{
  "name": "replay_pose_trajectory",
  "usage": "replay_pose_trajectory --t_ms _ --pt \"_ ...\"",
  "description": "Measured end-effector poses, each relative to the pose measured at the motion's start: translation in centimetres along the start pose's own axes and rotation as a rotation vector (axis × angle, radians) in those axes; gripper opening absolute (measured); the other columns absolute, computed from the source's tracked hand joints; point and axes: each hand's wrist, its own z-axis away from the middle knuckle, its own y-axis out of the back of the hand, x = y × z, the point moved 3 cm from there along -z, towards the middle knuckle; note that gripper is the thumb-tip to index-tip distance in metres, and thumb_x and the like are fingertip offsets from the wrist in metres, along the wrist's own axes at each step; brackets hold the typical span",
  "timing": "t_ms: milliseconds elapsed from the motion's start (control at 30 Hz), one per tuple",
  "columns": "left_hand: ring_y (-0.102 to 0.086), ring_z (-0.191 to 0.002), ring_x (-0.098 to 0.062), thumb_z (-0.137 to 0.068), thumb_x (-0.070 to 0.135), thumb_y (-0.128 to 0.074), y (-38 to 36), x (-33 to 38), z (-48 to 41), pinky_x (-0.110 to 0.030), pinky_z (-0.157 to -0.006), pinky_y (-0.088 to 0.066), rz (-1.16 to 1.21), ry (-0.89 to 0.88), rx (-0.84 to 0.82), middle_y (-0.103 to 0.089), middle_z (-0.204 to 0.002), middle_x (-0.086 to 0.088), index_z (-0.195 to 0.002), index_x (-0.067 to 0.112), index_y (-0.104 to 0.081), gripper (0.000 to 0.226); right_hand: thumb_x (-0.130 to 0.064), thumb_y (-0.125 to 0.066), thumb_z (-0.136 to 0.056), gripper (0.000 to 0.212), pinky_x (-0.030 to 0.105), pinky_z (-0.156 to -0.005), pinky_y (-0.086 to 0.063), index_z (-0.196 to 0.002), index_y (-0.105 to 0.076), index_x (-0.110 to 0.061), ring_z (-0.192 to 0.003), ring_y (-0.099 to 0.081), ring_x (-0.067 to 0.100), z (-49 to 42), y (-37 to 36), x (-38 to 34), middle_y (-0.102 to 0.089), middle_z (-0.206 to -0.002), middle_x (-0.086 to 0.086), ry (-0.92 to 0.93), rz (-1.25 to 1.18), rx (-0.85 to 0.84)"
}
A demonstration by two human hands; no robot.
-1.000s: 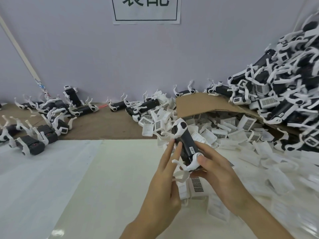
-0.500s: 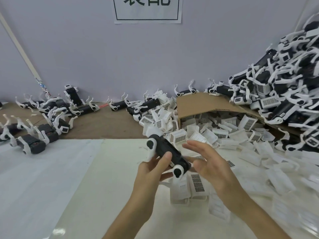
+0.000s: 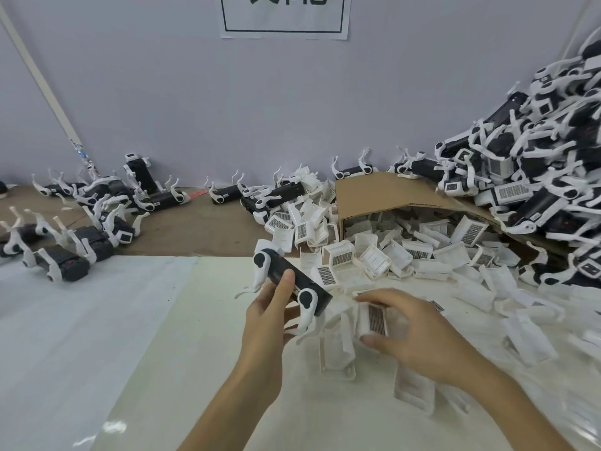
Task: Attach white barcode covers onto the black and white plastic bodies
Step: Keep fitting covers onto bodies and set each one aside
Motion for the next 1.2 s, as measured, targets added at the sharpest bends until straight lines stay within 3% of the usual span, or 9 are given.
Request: replay_pose_trajectory --t_ms 100,267,367,500,667,833,933,1033,1200 --pt "-0.073 -0.089 -0.007 -0.070 0.062 -0.065 -0.1 -0.3 0.0 -0.032 -0.080 -0.051 0.043 0.065 -0.096 -0.076 -0.094 0.006 -0.101 0.019 -0.077 0.055 -0.032 -0.080 -0.082 0.045 0.021 -0.100 -0.041 -0.122 -0.062 -0.041 -0.120 -0.052 -0.010 -0.2 1.2 -0.2 -0.063 -0.124 -0.025 0.011 -0.223 0.140" --pt "-0.073 -0.090 -0.012 -0.072 0.065 -0.063 -1.0 0.0 0.7 -0.028 -0.077 -0.055 -0.075 0.044 -0.197 -0.077 -0.098 0.003 -0.101 0.021 -0.076 0.054 -0.022 -0.078 -0.075 0.062 0.027 -0.093 -0.053 -0.133 -0.057 -0.027 -0.126 -0.058 0.019 -0.1 1.4 -0.8 -0.063 -0.135 0.000 0.099 -0.899 -0.019" --pt "-0.071 -0.085 -0.015 -0.076 0.061 -0.068 -1.7 0.1 1.3 -0.031 -0.084 -0.052 -0.141 -0.003 -0.248 -0.077 -0.101 0.002 -0.102 0.026 -0.076 0.044 -0.024 -0.082 -0.074 0.058 0.026 -0.096 -0.052 -0.128 -0.062 -0.029 -0.125 -0.059 0.015 -0.1 1.2 -1.0 -0.064 -0.133 -0.003 0.116 -0.807 0.016" --pt "-0.069 -0.090 -0.019 -0.080 0.055 -0.064 -1.9 0.3 1.6 -0.022 -0.074 -0.052 -0.152 -0.084 -0.266 -0.074 -0.110 -0.010 -0.109 0.025 -0.074 0.043 -0.007 -0.089 -0.068 0.060 0.005 -0.096 -0.033 -0.116 -0.064 -0.032 -0.115 -0.050 0.003 0.0 1.2 -1.1 -0.059 -0.120 -0.020 0.184 0.073 0.402" --pt "-0.069 -0.113 -0.022 -0.090 0.053 -0.052 -2.2 0.2 1.8 -0.041 -0.102 -0.052 -0.165 -0.069 -0.390 -0.072 -0.124 0.001 -0.132 0.023 -0.061 0.053 -0.011 -0.089 -0.069 0.066 0.008 -0.085 -0.042 -0.117 -0.058 -0.044 -0.111 -0.052 -0.004 0.2 1.0 -1.2 -0.056 -0.117 -0.030 0.149 -0.072 0.297" --pt "-0.073 -0.102 -0.017 -0.088 0.057 -0.053 -2.5 -0.1 1.5 -0.030 -0.088 -0.059 -0.261 -0.142 -0.373 -0.074 -0.114 0.011 -0.108 0.050 -0.069 0.026 -0.022 -0.087 -0.070 0.051 0.013 -0.088 -0.051 -0.116 -0.067 -0.031 -0.110 -0.062 0.003 0.4 0.8 -1.7 -0.064 -0.118 -0.024 0.170 -0.272 0.278" --pt "-0.073 -0.097 -0.024 -0.085 0.060 -0.064 -1.7 -0.1 0.7 -0.024 -0.077 -0.059 -0.215 -0.102 -0.268 -0.077 -0.108 0.004 -0.110 0.038 -0.071 0.034 -0.012 -0.085 -0.070 0.047 0.028 -0.089 -0.057 -0.112 -0.067 -0.025 -0.120 -0.062 0.011 0.3 1.6 -1.4 -0.067 -0.122 -0.013 0.156 -0.541 0.329" --pt "-0.071 -0.106 -0.028 -0.093 0.050 -0.053 -1.1 -0.1 0.3 -0.041 -0.097 -0.056 -0.156 0.001 -0.219 -0.076 -0.112 0.002 -0.124 0.028 -0.065 0.039 -0.011 -0.086 -0.072 0.053 0.033 -0.089 -0.058 -0.119 -0.064 -0.021 -0.123 -0.062 0.021 0.1 2.4 -1.0 -0.066 -0.126 0.000 0.197 -0.756 0.306" --pt "-0.069 -0.112 -0.032 -0.076 0.057 -0.058 -1.0 -0.1 0.4 -0.053 -0.103 -0.050 -0.085 0.050 -0.241 -0.074 -0.117 -0.010 -0.130 0.015 -0.062 0.069 -0.017 -0.076 -0.074 0.063 0.027 -0.094 -0.053 -0.134 -0.054 -0.015 -0.130 -0.056 0.024 0.0 1.8 -1.1 -0.061 -0.137 0.004 0.207 -0.876 0.164"
